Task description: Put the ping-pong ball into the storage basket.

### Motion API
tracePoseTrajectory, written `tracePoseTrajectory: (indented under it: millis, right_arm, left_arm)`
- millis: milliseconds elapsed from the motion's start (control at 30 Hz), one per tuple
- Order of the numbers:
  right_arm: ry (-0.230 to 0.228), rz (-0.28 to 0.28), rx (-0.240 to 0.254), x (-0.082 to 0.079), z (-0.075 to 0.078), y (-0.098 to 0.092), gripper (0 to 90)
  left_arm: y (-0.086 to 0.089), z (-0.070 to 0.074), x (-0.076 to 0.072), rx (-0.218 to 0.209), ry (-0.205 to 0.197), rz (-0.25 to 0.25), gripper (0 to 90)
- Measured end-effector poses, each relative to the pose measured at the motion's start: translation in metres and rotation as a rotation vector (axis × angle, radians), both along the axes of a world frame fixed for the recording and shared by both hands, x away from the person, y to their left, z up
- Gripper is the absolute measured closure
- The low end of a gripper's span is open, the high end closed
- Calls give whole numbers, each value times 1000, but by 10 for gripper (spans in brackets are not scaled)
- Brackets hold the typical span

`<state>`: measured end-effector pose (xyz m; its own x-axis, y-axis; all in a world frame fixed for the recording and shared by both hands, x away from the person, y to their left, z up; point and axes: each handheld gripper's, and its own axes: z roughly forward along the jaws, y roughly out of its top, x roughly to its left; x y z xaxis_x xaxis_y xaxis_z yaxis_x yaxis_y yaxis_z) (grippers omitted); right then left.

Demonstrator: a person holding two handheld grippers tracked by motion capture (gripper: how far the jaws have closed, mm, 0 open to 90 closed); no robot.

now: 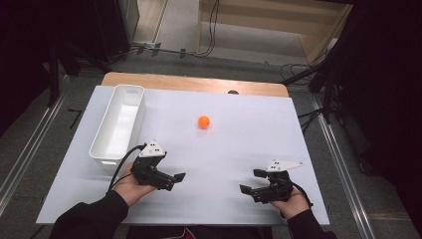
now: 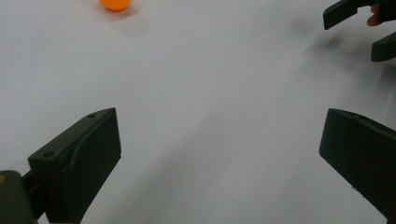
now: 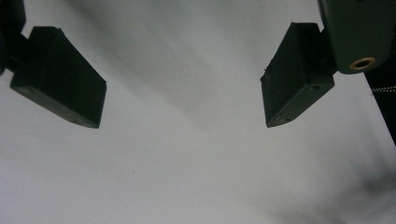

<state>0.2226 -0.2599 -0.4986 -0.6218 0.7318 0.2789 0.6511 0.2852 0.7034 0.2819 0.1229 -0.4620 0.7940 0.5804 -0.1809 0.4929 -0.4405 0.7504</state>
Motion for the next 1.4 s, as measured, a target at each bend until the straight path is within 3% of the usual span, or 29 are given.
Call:
tracePoseTrajectory:
  millis: [567,833,967,1167,1400]
  right_arm:
    - [-12,-6,2,1,1,-1,129]
    - [-7,-16,12,0,2,-2,129]
    - [-10,-10,6,0,1,-1,129]
    - [-12,-9,3,0,1,-1,129]
    - [-13,-13,3,0,1,-1,129]
  left_arm:
    - [-14,-4,12,25,20,48,4]
    - [-20,-5,20,69,20,71,4]
    - [-20,-4,23,58,35,46,4]
    - [-23,-4,29,37,46,56,4]
    - [-28,-2,36,24,35,48,4]
